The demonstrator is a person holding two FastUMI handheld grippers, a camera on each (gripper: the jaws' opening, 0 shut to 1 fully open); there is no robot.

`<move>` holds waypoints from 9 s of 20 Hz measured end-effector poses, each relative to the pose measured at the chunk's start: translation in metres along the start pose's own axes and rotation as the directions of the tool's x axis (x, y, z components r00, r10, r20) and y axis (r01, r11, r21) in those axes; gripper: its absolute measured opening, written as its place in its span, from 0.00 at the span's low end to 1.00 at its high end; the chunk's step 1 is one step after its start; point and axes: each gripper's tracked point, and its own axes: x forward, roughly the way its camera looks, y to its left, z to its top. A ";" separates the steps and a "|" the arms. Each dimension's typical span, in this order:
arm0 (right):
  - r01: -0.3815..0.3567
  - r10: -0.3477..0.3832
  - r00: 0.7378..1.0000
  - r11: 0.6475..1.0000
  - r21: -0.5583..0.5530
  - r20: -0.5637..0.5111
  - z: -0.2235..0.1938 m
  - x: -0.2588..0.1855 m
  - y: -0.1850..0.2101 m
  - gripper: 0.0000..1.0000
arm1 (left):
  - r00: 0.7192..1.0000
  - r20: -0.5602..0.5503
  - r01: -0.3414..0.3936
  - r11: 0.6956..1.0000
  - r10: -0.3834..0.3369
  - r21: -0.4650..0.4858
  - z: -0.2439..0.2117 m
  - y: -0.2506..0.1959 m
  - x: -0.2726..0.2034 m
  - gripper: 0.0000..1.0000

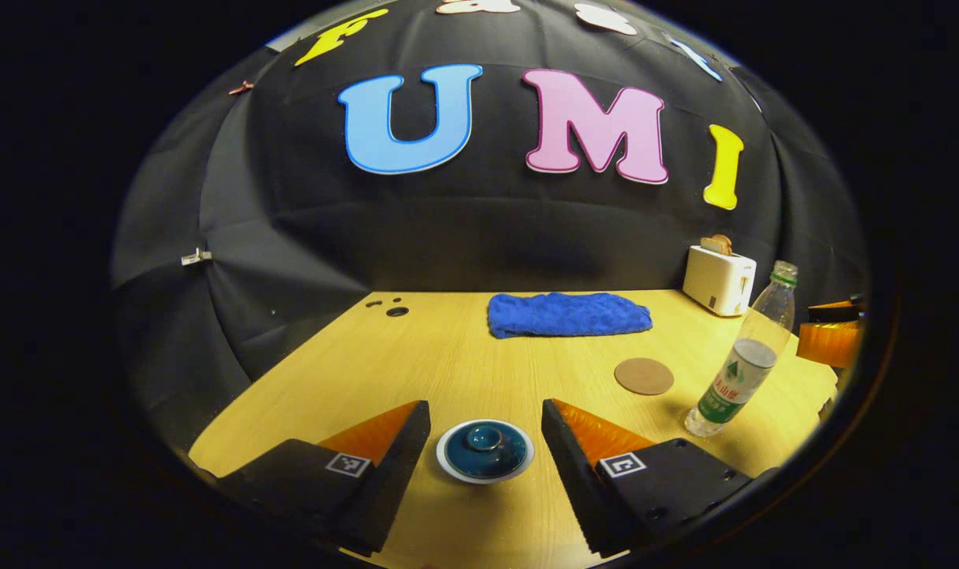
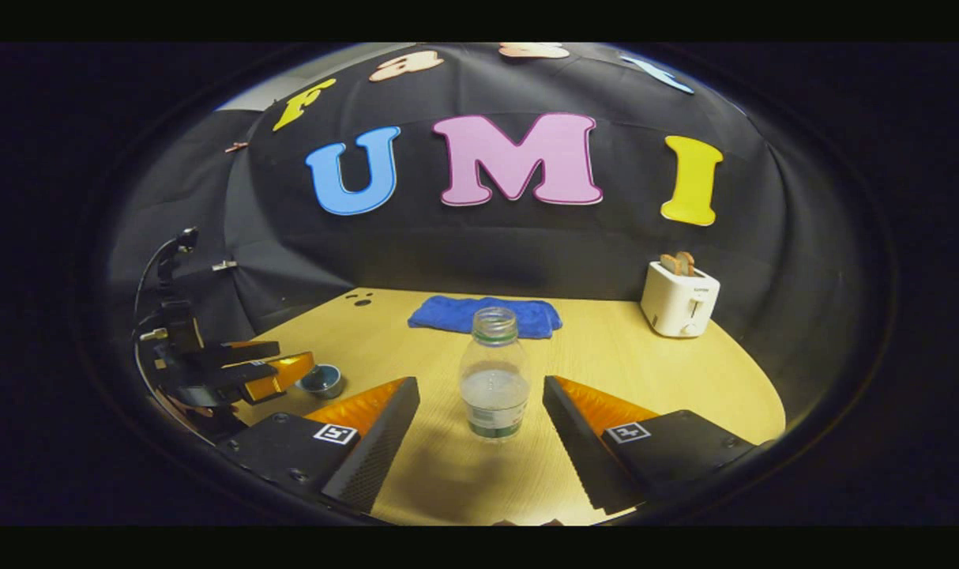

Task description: Open the teacup lid with one hand, grasp the water bottle and pour water into the teacup with the other hand; after pouring, place the water bottle on the coaster and then close the teacup lid.

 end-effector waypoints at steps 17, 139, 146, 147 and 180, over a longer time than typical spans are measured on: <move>0.033 -0.032 0.999 0.999 0.006 -0.028 -0.028 0.022 0.012 0.98 | 1.000 -0.001 0.027 1.000 -0.027 0.013 -0.031 -0.001 0.027 0.46; 0.134 0.285 0.958 -0.368 -0.920 0.026 -0.055 0.214 0.157 0.73 | 0.995 0.039 -0.091 0.991 0.096 -0.103 -0.034 0.203 -0.013 0.22; 0.174 0.292 0.955 -0.403 -0.898 0.054 -0.053 0.214 0.155 0.74 | 0.995 0.019 -0.098 0.989 0.101 -0.108 -0.038 0.201 -0.013 0.29; 0.180 0.294 0.954 -0.407 -0.896 0.058 -0.053 0.215 0.155 0.74 | 0.995 0.018 -0.099 0.989 0.102 -0.109 -0.038 0.201 -0.013 0.25; 0.127 0.255 0.966 -0.616 -0.778 -0.044 -0.058 0.212 0.152 0.73 | 0.986 0.086 -0.138 0.988 0.143 -0.062 0.007 0.212 -0.036 0.22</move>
